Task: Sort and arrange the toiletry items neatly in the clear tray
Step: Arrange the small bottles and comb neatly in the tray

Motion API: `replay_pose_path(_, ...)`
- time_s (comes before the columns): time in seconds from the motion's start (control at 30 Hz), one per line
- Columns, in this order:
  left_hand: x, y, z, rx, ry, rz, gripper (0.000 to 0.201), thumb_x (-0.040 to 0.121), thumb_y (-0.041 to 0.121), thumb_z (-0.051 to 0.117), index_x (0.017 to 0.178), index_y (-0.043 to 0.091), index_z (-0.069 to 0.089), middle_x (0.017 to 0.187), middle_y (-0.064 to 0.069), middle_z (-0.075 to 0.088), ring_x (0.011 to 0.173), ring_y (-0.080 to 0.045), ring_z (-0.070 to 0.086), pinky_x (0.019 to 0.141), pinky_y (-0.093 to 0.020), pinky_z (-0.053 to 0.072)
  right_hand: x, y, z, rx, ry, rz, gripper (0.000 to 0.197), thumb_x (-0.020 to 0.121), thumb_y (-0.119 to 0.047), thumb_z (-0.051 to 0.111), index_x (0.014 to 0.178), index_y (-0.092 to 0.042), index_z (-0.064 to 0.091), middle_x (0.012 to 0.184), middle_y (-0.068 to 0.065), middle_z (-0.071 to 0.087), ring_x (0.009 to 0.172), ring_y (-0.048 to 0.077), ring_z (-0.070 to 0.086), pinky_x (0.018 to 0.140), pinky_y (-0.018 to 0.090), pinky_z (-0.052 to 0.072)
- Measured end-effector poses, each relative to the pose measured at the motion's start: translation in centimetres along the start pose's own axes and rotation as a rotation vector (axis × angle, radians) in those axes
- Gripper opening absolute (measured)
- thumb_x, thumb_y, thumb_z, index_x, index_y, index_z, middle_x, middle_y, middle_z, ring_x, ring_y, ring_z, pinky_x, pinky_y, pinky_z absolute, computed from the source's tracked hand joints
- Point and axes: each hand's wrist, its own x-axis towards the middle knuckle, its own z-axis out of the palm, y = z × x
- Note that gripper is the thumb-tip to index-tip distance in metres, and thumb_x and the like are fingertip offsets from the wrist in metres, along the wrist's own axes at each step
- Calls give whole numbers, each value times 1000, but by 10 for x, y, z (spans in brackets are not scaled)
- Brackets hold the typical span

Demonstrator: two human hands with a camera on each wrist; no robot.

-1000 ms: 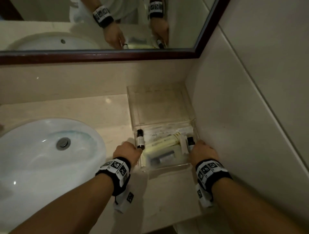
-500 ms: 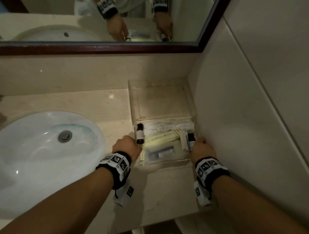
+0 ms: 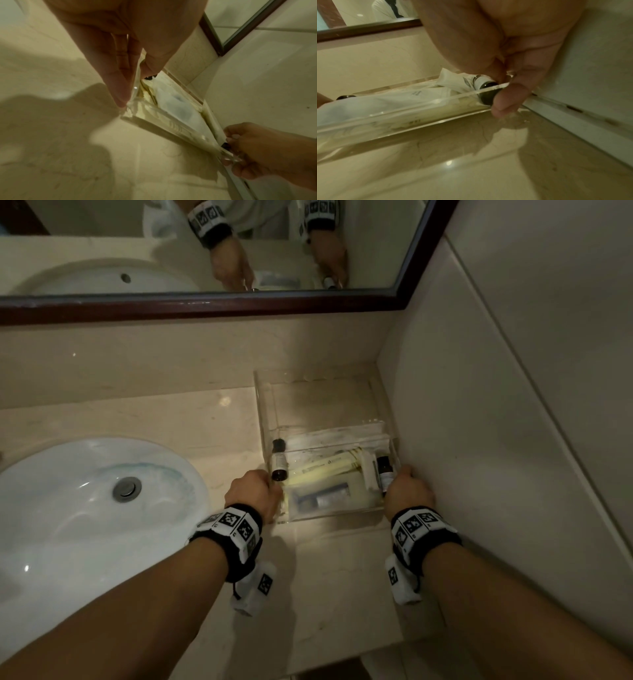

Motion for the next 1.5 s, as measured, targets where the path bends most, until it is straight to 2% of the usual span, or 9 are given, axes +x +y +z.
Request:
replay_pose_path(0.27,8,4,-1,-155,-20,-52,21,86,34,52,85,19,67,86,-12,72,76,-37,71,74,-43,62,5,-10,2,278,-15,119,26,96,-13,52,118,-1,44,114,24,62,97,38,65,66,36,46)
replay_pose_path(0.4,10,8,-5,-222,12,-84,17,90,33,56,87,22,68,87,-10,71,79,-35,70,74,-39,61,9,-18,-6,467,-22,211,31,99,-17,49,121,4,48,119,26,62,103,39,63,67,33,40)
replay_pose_path(0.57,13,10,-9,-270,-17,-117,23,96,28,55,97,11,70,89,-12,69,56,-21,63,36,-22,49,13,-28,-5,618,-35,270,46,99,-34,51,124,4,47,123,24,60,106,37,61,70,31,39)
replay_pose_path(0.73,15,10,-11,-323,-33,-139,23,97,26,56,100,10,71,88,-12,68,52,-18,62,31,-16,43,15,-36,4,668,0,280,74,84,-59,64,126,-1,46,122,20,59,108,37,60,74,34,45)
replay_pose_path(0.83,14,12,-13,-376,-56,-160,23,96,27,59,100,9,72,90,-13,69,59,-24,68,37,-23,52,15,-40,6,687,15,305,79,80,-58,70,129,-2,40,124,22,57,109,38,59,83,42,53)
replay_pose_path(1.0,14,14,-15,-430,-56,-183,23,94,30,60,95,11,73,89,-14,71,63,-30,72,46,-30,59,19,-46,6,698,29,334,79,80,-55,72,129,-2,39,126,24,55,106,39,60,76,38,48)
replay_pose_path(1.13,15,16,-16,-493,-36,-201,21,92,28,62,91,11,74,86,-14,72,68,-34,74,60,-43,64,23,-47,7,712,38,349,80,80,-55,72,131,-3,38,130,25,53,110,40,59,79,40,49)
replay_pose_path(1.33,24,16,-10,-574,2,-267,17,84,27,71,70,16,71,79,-14,73,70,-36,74,69,-47,63,31,-49,5,830,46,376,85,80,-48,76,135,4,36,133,26,51,108,38,61,79,37,49)
replay_pose_path(1.5,39,16,-6,-642,21,-341,30,66,34,73,69,4,76,73,-17,75,72,-36,75,77,-47,62,39,-52,-1,866,48,367,79,81,-40,77,132,5,38,134,24,51,116,37,58,79,34,47)
